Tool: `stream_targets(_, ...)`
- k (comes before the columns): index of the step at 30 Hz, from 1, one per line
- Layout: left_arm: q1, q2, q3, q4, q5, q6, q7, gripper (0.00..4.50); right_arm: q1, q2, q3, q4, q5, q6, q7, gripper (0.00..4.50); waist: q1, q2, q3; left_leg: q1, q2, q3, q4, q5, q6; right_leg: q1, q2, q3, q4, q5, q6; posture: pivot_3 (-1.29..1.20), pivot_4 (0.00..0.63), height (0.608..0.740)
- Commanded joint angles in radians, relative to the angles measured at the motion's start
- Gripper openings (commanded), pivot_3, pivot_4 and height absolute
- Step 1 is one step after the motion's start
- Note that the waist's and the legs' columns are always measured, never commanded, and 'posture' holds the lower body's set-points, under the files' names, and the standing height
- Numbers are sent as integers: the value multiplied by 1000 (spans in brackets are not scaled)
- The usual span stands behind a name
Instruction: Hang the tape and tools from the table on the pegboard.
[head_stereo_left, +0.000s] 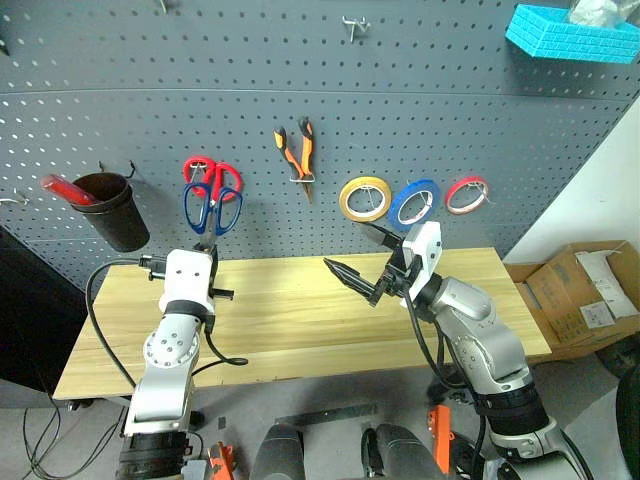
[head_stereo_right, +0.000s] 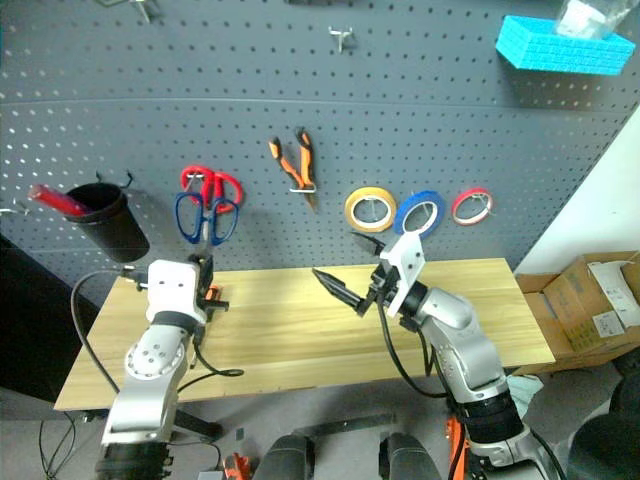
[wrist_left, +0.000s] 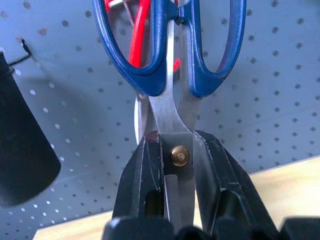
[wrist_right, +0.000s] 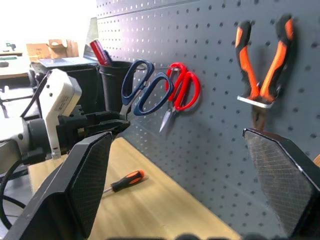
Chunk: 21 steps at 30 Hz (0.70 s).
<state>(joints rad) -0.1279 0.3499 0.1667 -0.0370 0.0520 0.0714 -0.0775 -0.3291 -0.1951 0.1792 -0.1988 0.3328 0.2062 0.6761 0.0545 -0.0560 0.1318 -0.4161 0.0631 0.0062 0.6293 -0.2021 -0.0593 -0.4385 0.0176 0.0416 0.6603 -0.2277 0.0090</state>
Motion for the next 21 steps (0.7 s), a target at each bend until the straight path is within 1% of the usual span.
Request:
stream_targets(1, -30, 12, 30, 1, -11, -52, 1, 526, -5, -6, -16, -24, -3, -30, -3, 4500, -1, 0, -4, 0, 0, 0, 0, 0, 0, 0, 0, 0, 0, 0, 0, 166, 42, 740)
stream_targets(6, -37, 6, 29, 8, -19, -56, -4, 526, 7, -14, -16, -34, -6, -31, -8, 4500, -2, 0, -10, 1, 0, 1, 1, 0, 0, 1, 0, 1, 1, 0, 0, 158, 40, 740)
stream_targets(11, -75, -15, 35, 31, -77, 5, -30, 526, -3, -16, -19, -28, -12, -32, -17, 4500, -1, 0, -16, 2, 0, 0, 2, 0, 0, 1, 0, 1, 3, 0, 0, 155, 38, 740)
stream_targets(21, -168, -6, 16, 116, -107, 37, -92, 526, -11, -22, -26, -21, -20, -27, -26, 4500, -2, -1, -28, 4, 0, 0, 2, 0, 0, 3, 0, 1, 3, 0, 0, 147, 39, 740)
